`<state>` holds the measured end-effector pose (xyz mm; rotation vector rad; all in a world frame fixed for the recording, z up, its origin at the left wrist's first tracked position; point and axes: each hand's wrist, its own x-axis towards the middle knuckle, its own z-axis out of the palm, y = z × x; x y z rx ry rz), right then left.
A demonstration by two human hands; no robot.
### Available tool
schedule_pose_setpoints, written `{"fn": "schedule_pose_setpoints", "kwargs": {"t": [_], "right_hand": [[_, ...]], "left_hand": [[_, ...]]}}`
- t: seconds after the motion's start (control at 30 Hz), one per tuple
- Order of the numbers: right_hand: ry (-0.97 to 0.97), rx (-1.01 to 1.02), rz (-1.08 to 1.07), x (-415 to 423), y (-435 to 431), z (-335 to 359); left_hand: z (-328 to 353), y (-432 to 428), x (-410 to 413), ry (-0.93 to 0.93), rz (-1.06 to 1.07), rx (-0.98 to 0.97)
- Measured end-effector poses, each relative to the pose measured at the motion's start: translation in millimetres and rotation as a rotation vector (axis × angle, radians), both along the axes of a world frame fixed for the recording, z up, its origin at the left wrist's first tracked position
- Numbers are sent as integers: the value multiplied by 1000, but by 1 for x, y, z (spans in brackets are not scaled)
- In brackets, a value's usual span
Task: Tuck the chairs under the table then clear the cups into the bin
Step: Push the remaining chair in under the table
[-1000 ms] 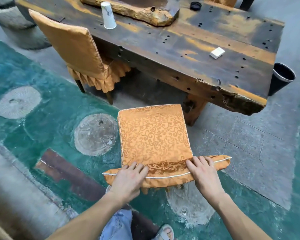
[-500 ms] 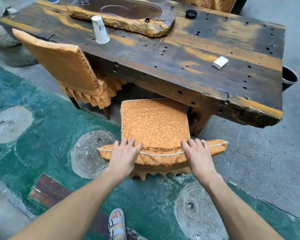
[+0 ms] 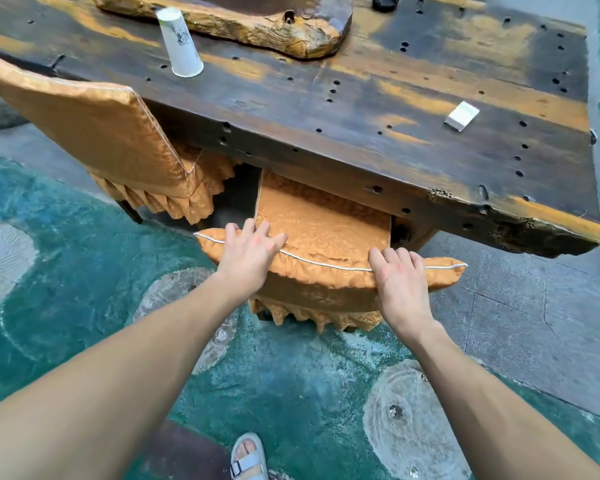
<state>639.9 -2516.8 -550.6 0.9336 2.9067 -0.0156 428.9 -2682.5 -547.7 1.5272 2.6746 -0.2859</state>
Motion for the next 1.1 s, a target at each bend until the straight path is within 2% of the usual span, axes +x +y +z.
{"fn": "schedule_pose_setpoints", "kwargs": {"t": [0.27, 0.6, 0.8, 1.1], "right_hand": [[-2, 55, -57, -67, 4, -1], [-49, 95, -71, -78, 20, 0], [-23, 58, -78, -78, 20, 3], [10, 46, -94, -85, 30, -3]], "left_hand": [[-1, 28, -73, 11, 39, -4], [-7, 47, -87, -25, 0, 37], [17, 60, -92, -174, 5, -136], [12, 66, -96, -126, 1, -122]]}}
